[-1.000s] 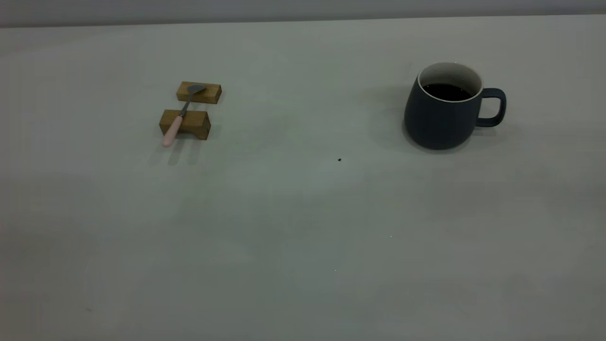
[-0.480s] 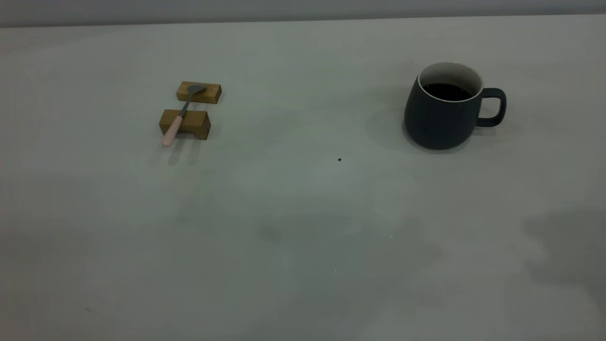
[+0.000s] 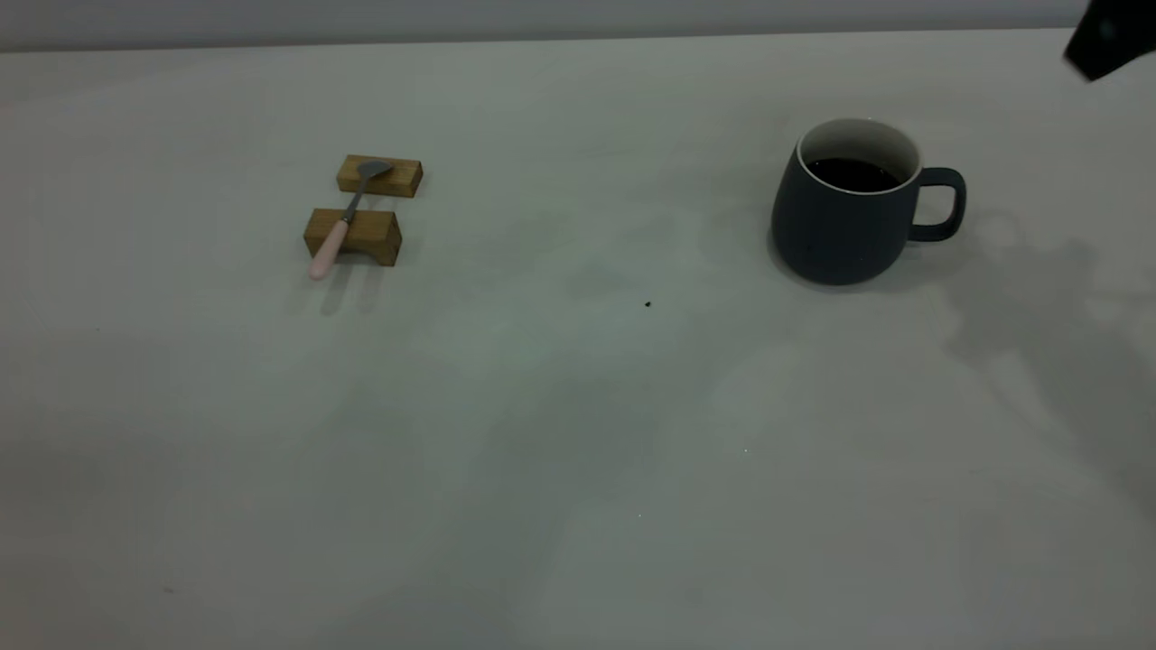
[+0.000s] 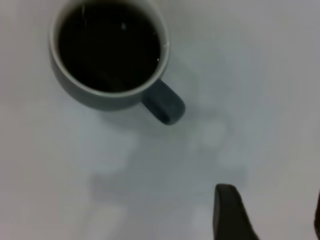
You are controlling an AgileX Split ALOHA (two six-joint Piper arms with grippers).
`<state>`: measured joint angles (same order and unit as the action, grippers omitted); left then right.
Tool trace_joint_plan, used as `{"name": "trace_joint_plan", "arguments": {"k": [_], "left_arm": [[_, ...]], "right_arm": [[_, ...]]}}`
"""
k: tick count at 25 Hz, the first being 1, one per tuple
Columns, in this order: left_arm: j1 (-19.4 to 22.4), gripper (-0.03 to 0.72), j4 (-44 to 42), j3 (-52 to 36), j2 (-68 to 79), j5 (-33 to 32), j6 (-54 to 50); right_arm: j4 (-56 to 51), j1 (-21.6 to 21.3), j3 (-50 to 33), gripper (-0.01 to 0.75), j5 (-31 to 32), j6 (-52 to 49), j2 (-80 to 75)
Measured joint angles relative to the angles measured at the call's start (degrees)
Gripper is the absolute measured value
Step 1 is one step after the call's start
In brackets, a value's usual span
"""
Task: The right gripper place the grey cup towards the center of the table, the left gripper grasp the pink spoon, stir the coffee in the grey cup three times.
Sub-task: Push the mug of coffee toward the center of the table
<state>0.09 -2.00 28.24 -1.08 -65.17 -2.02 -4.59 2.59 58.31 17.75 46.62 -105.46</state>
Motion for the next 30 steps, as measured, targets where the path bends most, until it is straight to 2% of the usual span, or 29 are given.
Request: {"name": "trace_joint_plan", "arguments": {"k": [4, 9, 16, 20, 30], "left_arm": [[0.0, 0.340, 0.0, 0.0, 0.0, 0.0, 0.0], [0.0, 0.340, 0.0, 0.0, 0.0, 0.0, 0.0], [0.0, 0.340, 0.0, 0.0, 0.0, 0.0, 0.0], [0.0, 0.340, 0.0, 0.0, 0.0, 0.0, 0.0], [0.0, 0.340, 0.0, 0.0, 0.0, 0.0, 0.0]], "right_arm": [[-1.0, -2.4, 5.8, 0.438, 0.1, 16.6, -8.3], [-10.9, -5.5, 11.3, 0.438, 1.8, 34.5, -15.2], [-30.0, -7.2, 18.6, 0.438, 15.5, 61.0, -21.4], [-37.5, -7.2, 20.9, 0.438, 17.3, 65.7, -23.9], [-39.2, -7.3, 21.2, 0.438, 17.6, 69.4, -26.2]]}}
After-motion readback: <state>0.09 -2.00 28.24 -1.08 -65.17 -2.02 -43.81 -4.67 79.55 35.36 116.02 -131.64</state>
